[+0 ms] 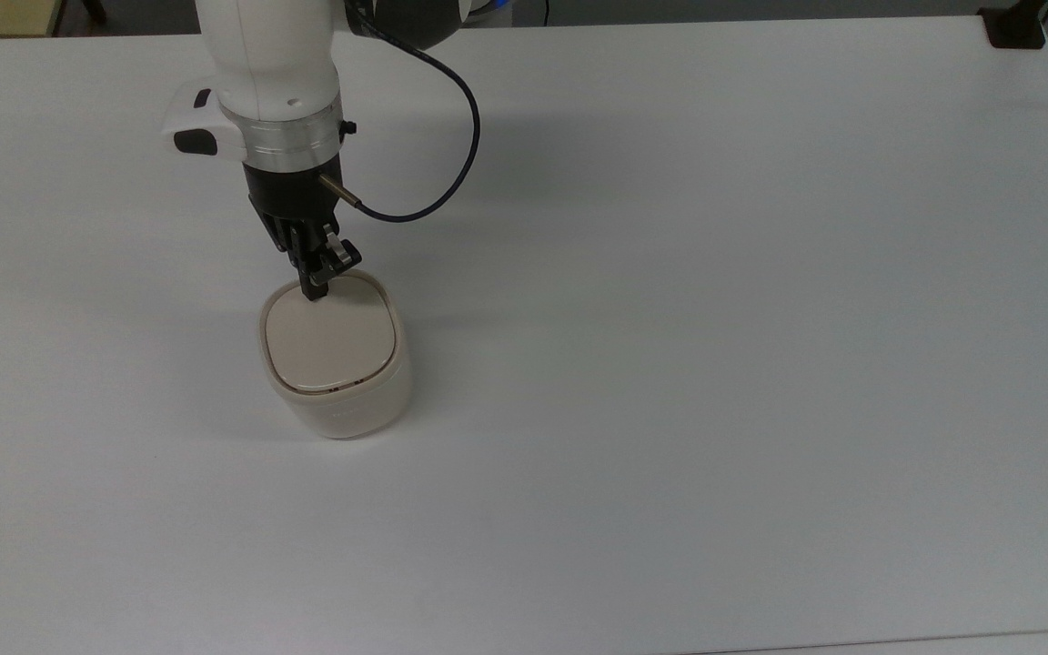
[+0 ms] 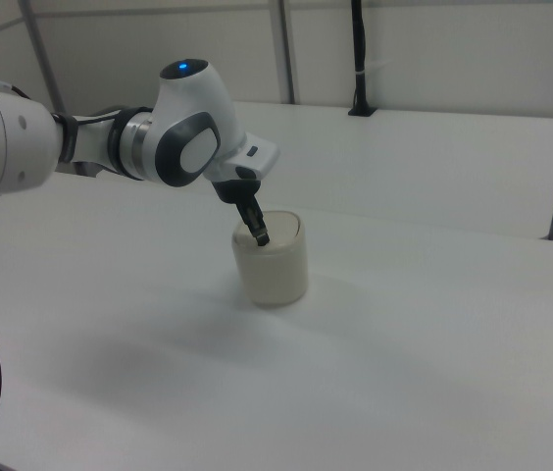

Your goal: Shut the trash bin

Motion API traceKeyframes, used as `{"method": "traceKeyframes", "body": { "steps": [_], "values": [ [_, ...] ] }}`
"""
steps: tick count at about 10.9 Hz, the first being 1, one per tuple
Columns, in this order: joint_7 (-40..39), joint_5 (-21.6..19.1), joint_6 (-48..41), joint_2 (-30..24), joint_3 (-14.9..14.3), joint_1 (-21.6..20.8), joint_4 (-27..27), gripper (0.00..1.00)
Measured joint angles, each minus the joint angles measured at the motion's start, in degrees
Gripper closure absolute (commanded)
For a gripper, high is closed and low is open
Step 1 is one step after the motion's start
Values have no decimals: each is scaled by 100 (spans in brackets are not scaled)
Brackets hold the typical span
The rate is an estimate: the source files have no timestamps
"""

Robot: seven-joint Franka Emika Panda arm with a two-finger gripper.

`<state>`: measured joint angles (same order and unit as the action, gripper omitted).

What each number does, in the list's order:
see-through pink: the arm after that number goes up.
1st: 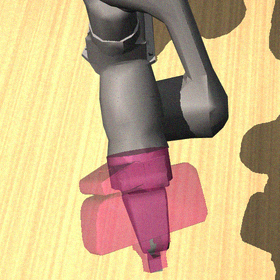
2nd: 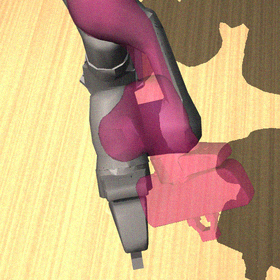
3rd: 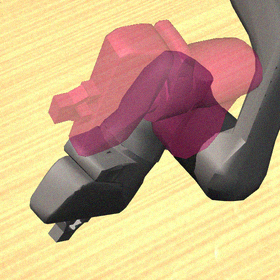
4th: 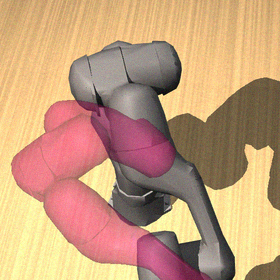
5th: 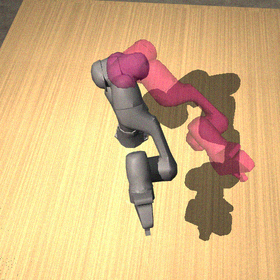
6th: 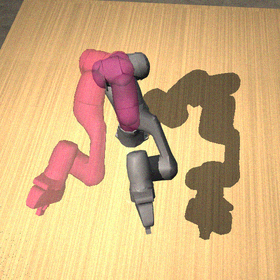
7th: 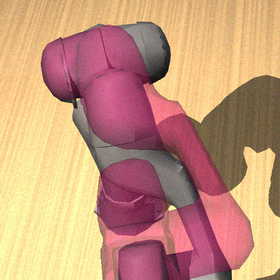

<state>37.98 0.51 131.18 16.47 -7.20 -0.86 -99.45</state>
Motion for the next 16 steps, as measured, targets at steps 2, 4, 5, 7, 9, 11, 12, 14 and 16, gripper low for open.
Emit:
{"method": "traceKeyframes", "body": {
  "steps": [2, 4, 5, 7, 9, 11, 12, 14, 16],
  "values": [
    [0, 0, -1, -34, 0, 2, 24, 100],
    [0, 0, -385, -310, 1, -2, 86, 100],
    [-1, -1, -745, -552, 2, -13, 164, 88],
    [-30, -1, -1527, -1147, 59, -28, 218, 36],
    [-172, -11, -2306, -1681, 220, -43, 223, 16],
    [-272, -20, -2860, -2082, 307, -166, 218, 0],
    [-278, -20, -3060, -2235, 312, -252, 213, 0],
    [-364, -21, -3266, -2390, 321, -391, 176, 0],
    [-917, -21, -3270, -2394, 323, -457, 146, 0]
  ]
}}
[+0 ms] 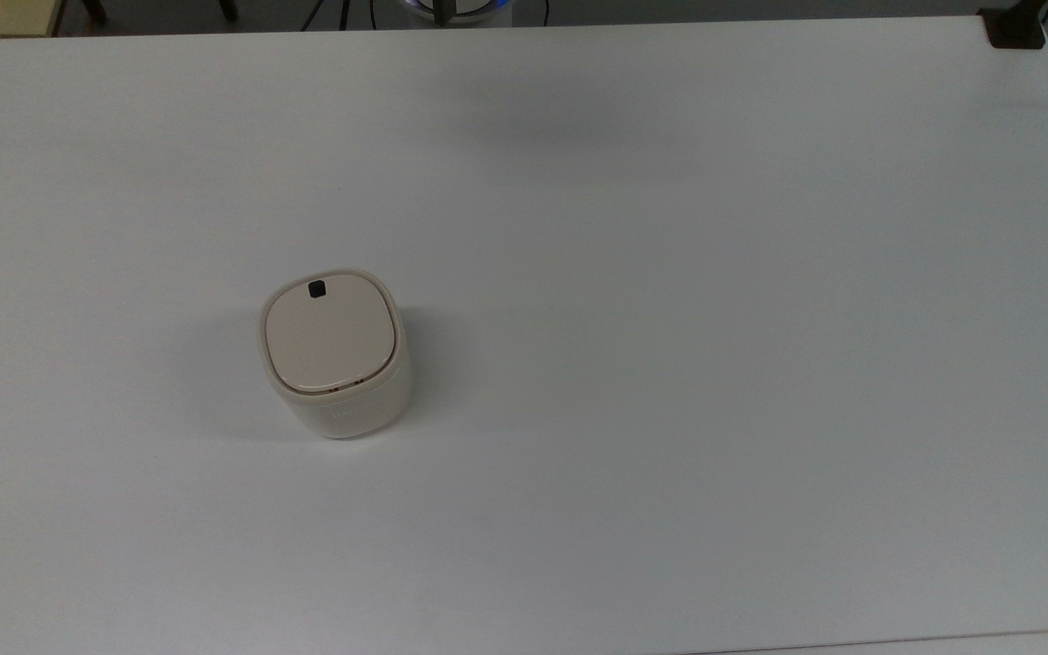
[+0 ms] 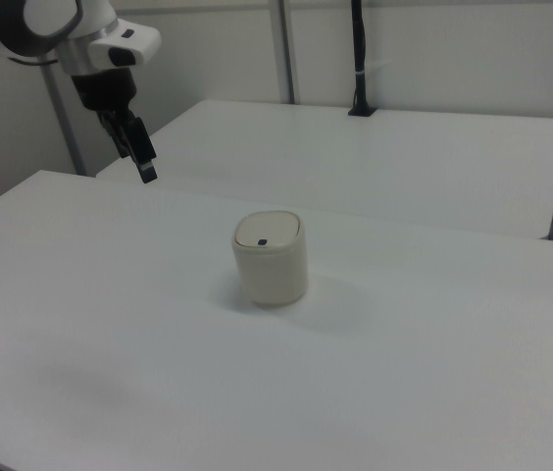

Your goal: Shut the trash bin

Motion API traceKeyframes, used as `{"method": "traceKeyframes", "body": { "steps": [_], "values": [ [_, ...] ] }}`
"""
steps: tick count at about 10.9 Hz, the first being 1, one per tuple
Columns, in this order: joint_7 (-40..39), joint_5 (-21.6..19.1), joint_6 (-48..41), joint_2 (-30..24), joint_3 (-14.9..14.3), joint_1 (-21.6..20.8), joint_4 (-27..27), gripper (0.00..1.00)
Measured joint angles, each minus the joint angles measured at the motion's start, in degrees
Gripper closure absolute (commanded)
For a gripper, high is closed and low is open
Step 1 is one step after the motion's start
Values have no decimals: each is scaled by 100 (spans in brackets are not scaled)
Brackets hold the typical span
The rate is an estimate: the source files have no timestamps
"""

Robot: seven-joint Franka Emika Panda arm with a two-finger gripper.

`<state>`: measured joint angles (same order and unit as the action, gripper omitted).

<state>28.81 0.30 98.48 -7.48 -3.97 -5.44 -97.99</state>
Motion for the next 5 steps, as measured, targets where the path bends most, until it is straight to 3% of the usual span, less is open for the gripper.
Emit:
{"method": "traceKeyframes", "body": {
  "steps": [5],
  "values": [
    [-2132, 14, 0, 241, -17, 84, 119, 0]
  ]
}}
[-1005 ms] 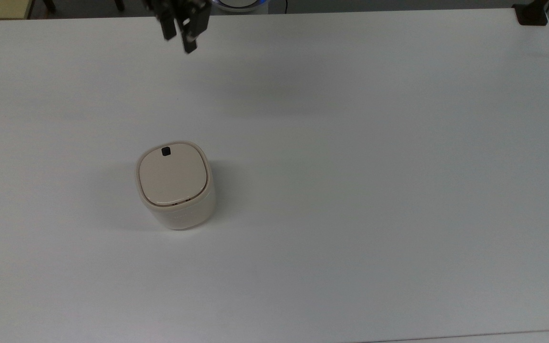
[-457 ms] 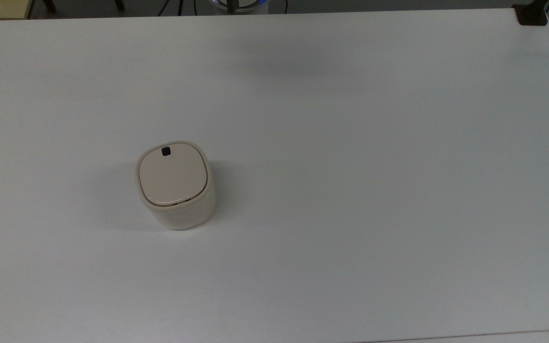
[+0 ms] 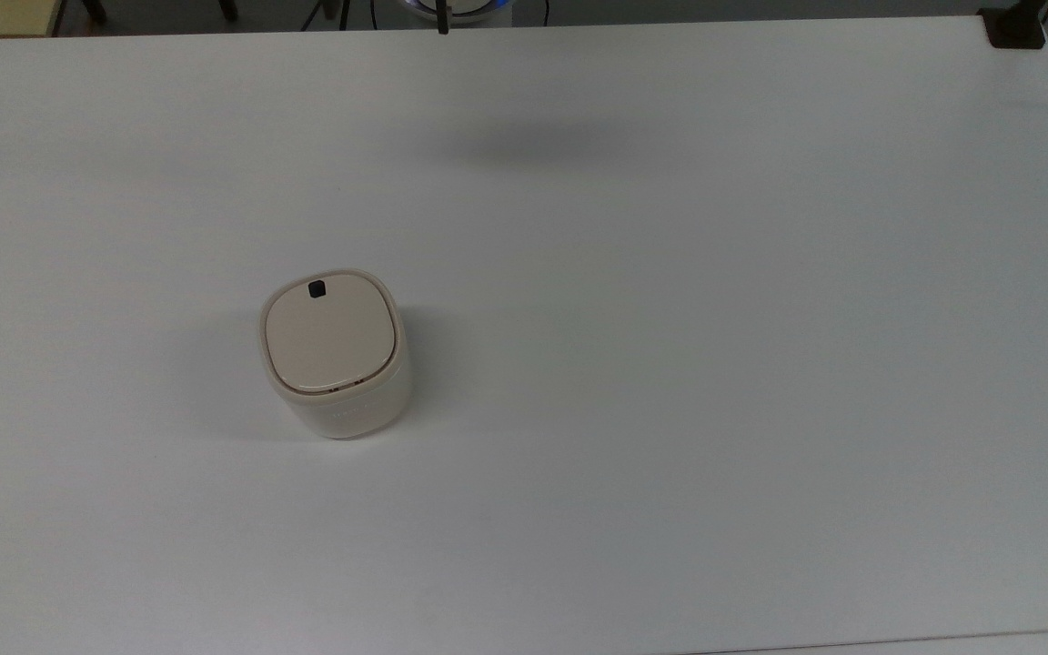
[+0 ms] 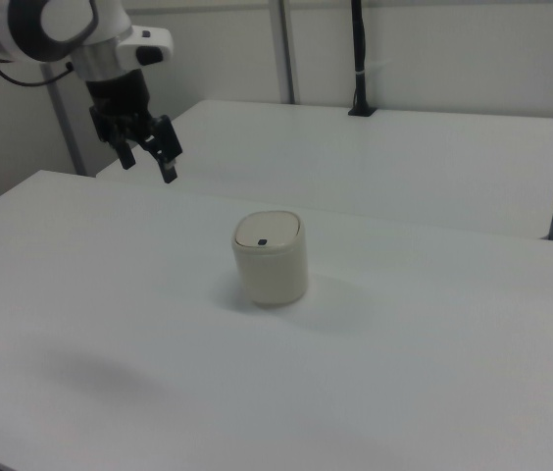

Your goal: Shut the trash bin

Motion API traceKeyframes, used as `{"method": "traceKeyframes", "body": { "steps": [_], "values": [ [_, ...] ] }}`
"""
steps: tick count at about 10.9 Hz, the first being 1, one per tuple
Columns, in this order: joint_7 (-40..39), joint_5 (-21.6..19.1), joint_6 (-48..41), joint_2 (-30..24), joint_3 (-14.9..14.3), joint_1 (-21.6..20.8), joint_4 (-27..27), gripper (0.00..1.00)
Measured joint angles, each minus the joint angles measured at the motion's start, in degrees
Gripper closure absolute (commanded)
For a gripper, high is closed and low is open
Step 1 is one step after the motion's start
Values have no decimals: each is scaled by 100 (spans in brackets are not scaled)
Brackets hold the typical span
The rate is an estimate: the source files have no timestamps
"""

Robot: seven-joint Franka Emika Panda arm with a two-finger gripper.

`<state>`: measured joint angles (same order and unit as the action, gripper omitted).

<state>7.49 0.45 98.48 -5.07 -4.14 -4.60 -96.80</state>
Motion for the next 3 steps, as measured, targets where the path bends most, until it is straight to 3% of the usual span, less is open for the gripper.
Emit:
{"method": "traceKeyframes", "body": {
  "steps": [3],
  "values": [
    [-386, 0, 0, 208, -43, 82, 128, 0]
  ]
}}
